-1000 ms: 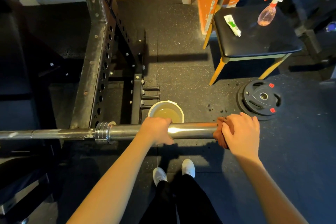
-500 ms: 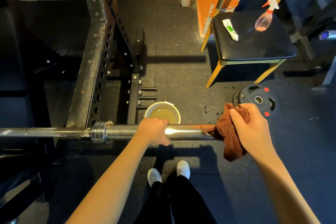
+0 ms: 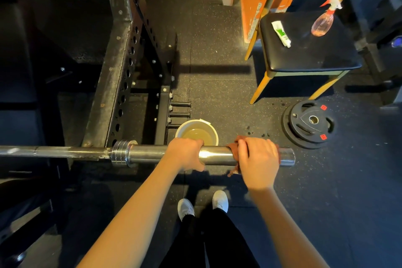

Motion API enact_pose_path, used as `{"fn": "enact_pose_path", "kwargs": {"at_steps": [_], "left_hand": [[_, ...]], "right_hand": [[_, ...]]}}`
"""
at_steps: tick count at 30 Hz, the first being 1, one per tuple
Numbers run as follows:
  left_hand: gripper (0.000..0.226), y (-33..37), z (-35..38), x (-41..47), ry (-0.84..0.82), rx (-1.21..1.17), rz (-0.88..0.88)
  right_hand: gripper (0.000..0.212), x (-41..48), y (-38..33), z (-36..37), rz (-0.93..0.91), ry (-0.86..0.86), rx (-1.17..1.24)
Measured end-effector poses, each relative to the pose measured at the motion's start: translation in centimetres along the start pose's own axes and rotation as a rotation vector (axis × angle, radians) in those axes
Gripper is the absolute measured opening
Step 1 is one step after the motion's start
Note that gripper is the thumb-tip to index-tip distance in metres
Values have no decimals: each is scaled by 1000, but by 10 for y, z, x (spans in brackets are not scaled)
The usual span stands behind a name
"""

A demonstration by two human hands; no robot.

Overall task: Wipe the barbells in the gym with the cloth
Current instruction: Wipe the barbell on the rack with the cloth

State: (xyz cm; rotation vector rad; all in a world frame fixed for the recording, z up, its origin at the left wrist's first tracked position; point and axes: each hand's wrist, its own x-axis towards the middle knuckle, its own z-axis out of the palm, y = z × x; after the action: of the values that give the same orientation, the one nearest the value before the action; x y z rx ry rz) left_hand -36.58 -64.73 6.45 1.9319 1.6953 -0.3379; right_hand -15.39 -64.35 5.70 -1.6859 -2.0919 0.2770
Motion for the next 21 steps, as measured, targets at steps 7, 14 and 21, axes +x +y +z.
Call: {"fn": "enact_pose_path", "kwargs": {"at_steps": [7, 14, 21], "left_hand": [[60, 0, 2, 1, -10, -5, -17], [58, 1, 2, 1, -8, -5, -16], [56, 0, 4, 0, 17, 31, -13]], "right_hand": [[43, 4, 51, -30, -20, -192, -147], [37, -7, -8, 4, -69, -118, -110], [36, 13, 60, -30, 103, -63, -66]]}}
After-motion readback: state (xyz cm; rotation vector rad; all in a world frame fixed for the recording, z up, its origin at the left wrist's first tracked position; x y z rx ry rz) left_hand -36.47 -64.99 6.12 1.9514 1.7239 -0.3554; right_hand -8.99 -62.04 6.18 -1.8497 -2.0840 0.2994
